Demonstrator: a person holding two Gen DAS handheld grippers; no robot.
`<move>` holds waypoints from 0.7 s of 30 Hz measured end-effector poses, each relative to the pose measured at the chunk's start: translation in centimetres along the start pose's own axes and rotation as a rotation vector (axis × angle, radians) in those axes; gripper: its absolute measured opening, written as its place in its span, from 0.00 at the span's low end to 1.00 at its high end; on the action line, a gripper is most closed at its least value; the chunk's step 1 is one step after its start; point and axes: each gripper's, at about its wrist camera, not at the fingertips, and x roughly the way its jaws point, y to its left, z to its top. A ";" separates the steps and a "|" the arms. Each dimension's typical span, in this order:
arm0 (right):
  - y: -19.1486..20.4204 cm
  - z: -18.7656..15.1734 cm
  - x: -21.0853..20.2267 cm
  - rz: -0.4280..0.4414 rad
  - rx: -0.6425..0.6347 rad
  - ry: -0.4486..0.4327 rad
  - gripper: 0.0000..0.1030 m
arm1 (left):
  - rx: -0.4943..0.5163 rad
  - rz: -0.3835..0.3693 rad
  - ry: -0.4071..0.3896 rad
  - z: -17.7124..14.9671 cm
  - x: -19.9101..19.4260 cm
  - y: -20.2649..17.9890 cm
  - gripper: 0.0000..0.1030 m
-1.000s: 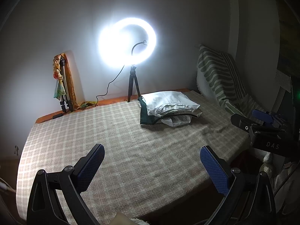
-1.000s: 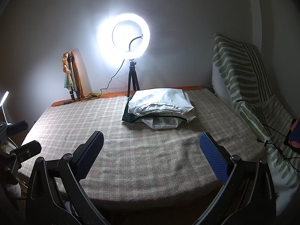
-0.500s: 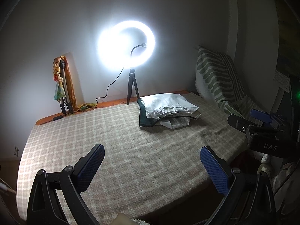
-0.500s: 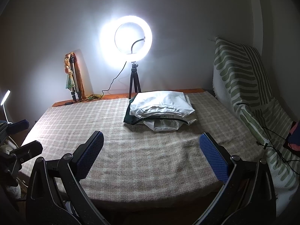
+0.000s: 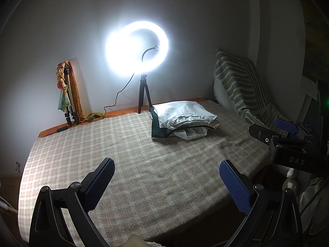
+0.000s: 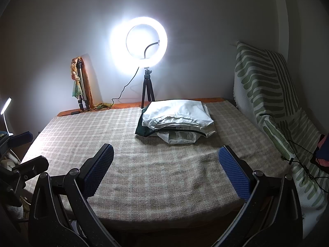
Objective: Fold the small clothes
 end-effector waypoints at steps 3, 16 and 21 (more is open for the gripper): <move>0.0 0.0 -0.1 0.000 0.002 -0.001 1.00 | 0.002 -0.001 0.000 0.0 0.0 0.0 0.99; 0.0 -0.2 0.2 0.004 0.001 0.002 1.00 | 0.001 0.000 0.009 -0.3 0.4 0.1 0.99; 0.0 -0.3 0.3 0.004 -0.001 0.005 1.00 | 0.000 0.008 0.013 -0.4 0.7 0.2 0.99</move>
